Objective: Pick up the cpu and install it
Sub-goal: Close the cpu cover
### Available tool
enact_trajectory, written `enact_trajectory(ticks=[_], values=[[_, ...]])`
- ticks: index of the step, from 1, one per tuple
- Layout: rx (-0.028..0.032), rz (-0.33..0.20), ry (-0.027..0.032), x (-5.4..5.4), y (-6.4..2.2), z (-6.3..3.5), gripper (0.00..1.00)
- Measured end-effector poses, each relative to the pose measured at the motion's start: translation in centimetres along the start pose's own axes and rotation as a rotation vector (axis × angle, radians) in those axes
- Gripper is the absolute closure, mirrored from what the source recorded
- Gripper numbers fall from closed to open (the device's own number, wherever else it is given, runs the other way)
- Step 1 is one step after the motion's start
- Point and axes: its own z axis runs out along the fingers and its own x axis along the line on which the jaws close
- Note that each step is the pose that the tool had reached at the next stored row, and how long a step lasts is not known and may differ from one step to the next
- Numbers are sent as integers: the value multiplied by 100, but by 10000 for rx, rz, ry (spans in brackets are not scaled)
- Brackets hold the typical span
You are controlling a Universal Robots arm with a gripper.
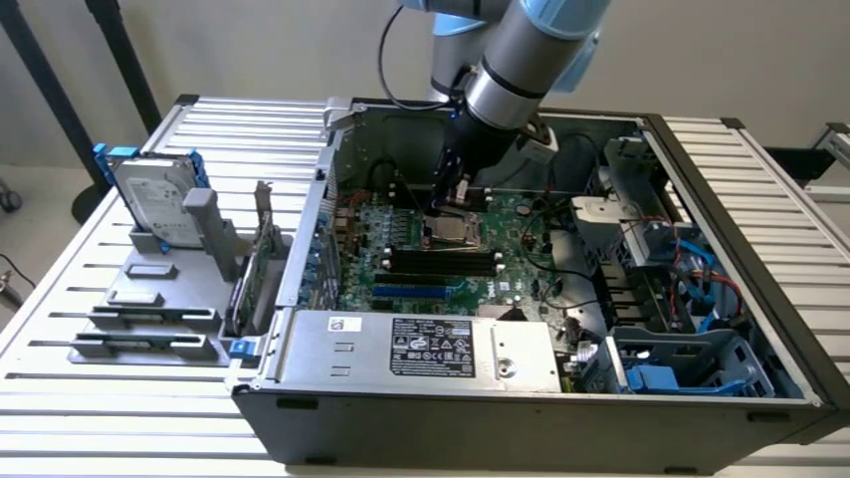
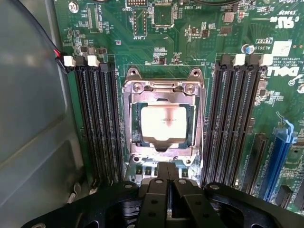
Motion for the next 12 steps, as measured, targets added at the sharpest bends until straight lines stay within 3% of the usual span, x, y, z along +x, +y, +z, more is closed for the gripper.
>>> enact_trajectory(ticks=[12], values=[[7,-64,188,18,-7,188,89]])
